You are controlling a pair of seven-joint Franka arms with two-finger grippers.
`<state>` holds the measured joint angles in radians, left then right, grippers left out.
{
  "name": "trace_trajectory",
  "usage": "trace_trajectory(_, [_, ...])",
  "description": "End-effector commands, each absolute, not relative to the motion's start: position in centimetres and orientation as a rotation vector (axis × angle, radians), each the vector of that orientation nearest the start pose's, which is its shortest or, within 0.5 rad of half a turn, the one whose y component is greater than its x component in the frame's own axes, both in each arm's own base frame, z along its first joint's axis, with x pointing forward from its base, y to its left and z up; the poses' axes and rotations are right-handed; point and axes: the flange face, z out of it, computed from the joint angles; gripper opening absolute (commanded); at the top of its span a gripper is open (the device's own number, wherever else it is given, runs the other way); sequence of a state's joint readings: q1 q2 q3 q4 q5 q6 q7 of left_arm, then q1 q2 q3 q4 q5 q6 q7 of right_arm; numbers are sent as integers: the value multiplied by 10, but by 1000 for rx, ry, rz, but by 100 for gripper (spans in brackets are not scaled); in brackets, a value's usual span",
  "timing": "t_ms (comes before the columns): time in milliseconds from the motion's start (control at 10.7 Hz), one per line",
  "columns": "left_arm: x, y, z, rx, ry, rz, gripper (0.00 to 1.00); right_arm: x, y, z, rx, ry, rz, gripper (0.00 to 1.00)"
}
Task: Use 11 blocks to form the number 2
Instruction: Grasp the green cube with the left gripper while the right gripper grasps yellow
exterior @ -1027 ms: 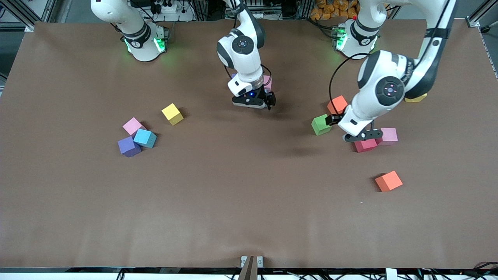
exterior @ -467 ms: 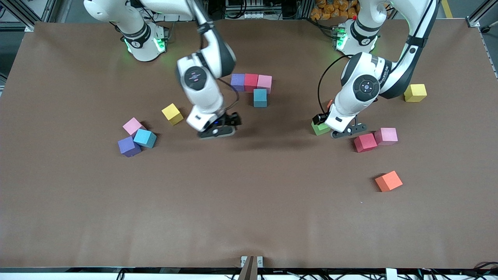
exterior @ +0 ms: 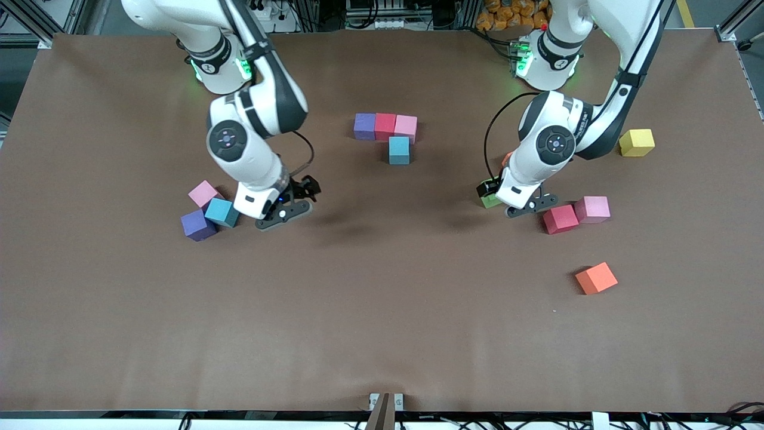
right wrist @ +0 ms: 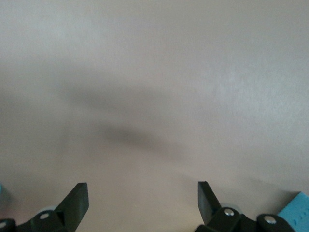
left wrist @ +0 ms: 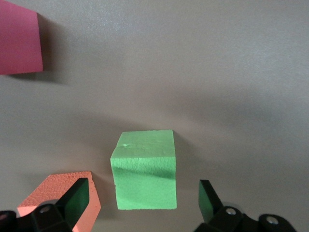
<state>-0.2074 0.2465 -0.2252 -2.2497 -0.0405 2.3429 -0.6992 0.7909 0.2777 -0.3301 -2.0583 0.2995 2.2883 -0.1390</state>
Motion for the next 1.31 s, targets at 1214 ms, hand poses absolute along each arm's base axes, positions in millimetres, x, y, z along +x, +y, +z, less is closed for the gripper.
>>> trace_trajectory(1214, [481, -233, 187, -3076, -514, 361, 74, 425, 175, 213, -2944, -897, 276, 100])
